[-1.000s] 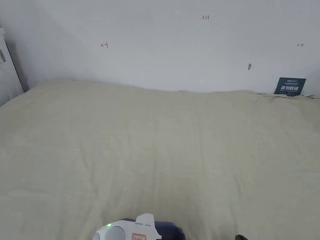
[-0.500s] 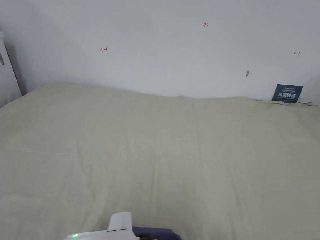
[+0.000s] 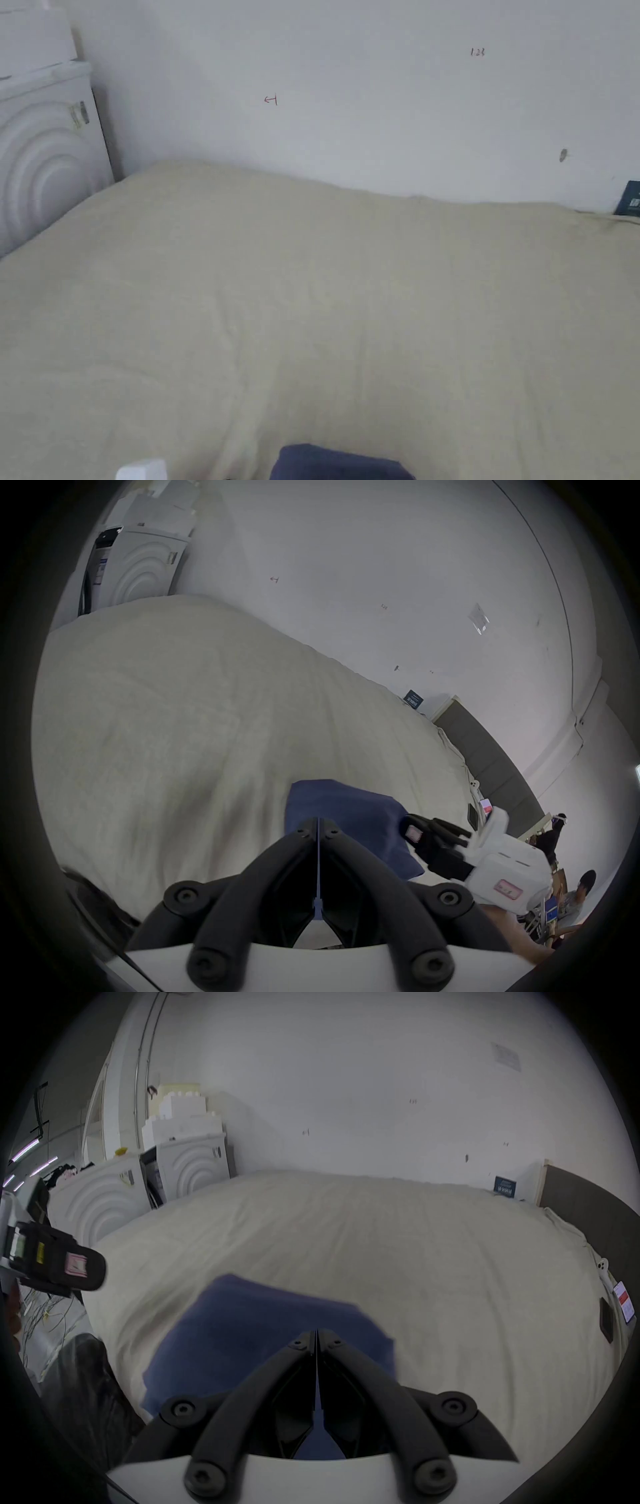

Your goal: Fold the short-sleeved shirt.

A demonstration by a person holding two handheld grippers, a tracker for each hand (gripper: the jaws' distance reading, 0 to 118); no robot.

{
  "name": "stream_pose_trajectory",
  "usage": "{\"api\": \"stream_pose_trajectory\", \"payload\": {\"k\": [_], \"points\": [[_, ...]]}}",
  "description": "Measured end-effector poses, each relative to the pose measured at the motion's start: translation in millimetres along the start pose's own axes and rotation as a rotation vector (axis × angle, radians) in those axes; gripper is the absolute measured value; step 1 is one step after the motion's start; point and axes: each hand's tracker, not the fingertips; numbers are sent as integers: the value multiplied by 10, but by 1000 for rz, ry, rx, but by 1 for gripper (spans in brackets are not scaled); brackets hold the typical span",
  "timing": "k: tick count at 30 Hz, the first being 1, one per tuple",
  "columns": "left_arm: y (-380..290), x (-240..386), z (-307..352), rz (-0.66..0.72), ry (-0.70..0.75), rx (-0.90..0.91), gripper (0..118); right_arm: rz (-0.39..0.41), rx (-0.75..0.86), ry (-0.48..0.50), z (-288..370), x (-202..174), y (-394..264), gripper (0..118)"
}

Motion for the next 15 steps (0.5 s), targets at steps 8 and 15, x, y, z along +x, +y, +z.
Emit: {"api": "stream_pose_trajectory", "payload": {"k": [8,15], "points": [[26,-109,-280,49,-64,-74,5,-84,-7,-33,-122,108,-268,1],[172,-268,-793,98,-184,-261,28,-101,-12,-14,-104,157,-267,1]]}}
